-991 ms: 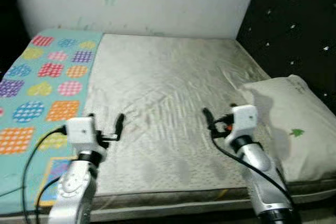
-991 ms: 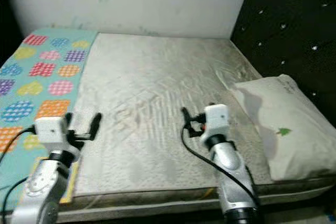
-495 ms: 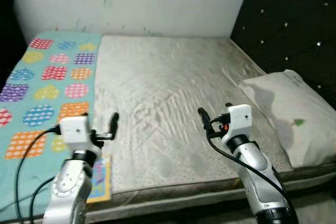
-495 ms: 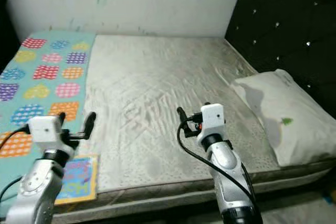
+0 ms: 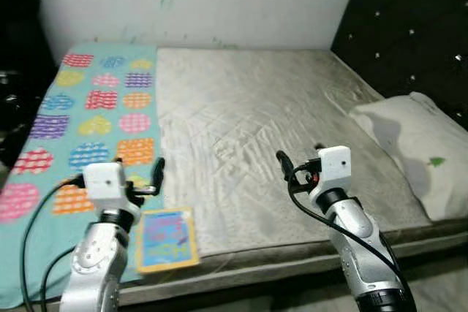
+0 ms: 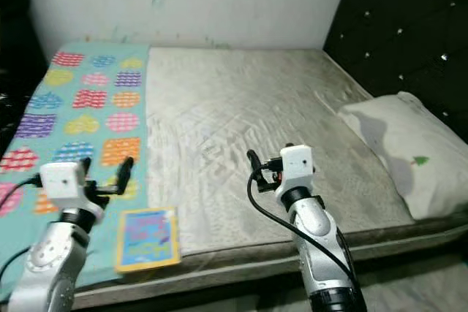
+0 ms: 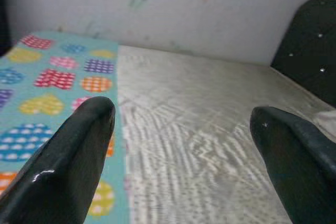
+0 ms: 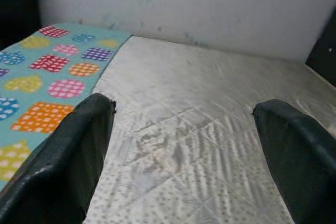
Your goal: Clean up the room
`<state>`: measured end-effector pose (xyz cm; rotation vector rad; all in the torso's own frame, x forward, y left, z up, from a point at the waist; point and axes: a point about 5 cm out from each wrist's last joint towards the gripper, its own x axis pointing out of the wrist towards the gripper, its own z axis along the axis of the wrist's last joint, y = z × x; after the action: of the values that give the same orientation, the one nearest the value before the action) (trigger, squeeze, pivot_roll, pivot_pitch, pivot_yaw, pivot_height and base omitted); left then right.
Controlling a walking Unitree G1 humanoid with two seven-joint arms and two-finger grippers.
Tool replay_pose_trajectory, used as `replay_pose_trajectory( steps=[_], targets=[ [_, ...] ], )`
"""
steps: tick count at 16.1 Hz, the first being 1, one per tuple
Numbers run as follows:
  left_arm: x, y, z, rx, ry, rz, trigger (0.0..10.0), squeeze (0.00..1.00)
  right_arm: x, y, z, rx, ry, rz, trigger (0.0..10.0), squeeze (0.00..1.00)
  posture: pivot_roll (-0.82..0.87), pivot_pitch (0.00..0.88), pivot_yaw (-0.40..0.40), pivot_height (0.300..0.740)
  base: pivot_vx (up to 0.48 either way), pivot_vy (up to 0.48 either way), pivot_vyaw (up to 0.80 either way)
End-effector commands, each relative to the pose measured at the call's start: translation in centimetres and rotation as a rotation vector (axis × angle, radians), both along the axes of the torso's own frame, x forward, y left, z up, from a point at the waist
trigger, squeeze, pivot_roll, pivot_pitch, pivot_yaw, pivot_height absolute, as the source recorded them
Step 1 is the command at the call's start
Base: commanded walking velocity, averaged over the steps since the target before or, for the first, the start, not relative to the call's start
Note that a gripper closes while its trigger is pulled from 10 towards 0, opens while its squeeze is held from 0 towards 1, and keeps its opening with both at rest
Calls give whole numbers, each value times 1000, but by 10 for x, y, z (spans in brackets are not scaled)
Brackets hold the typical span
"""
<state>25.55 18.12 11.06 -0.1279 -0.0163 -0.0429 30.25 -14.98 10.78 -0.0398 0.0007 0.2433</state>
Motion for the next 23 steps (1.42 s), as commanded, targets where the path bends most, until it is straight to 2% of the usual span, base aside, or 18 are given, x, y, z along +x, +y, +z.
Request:
replay_pose_trajectory(
  steps=[1, 8, 13, 20, 23],
  targets=[
    [1, -10, 1, -2, -3, -28, 10000, 0, 0, -10, 0, -12, 3, -22, 10000, 0, -22, 3, -63, 740, 0, 0, 0],
    [0, -10, 0, -6, -1, -28, 10000, 0, -2, -7, 0, -29, -3, 3, 10000, 0, -22, 0, -63, 740, 0, 0, 0],
    [0, -11, -1, -7, 3, -30, 10000, 0, -2, -6, 0, -40, -3, 6, 10000, 0, -24, 0, -63, 740, 0, 0, 724],
    [0, -10, 1, -16, 3, -29, 10000, 0, -3, -8, -1, -38, 9, 0, 10000, 0, -38, 29, -67, 740, 0, 0, 0],
    [1, -10, 0, -28, 11, -23, 10000, 0, -3, -8, -1, -38, 11, -3, 10000, 0, -39, 35, -66, 740, 0, 355, 0]
  ],
)
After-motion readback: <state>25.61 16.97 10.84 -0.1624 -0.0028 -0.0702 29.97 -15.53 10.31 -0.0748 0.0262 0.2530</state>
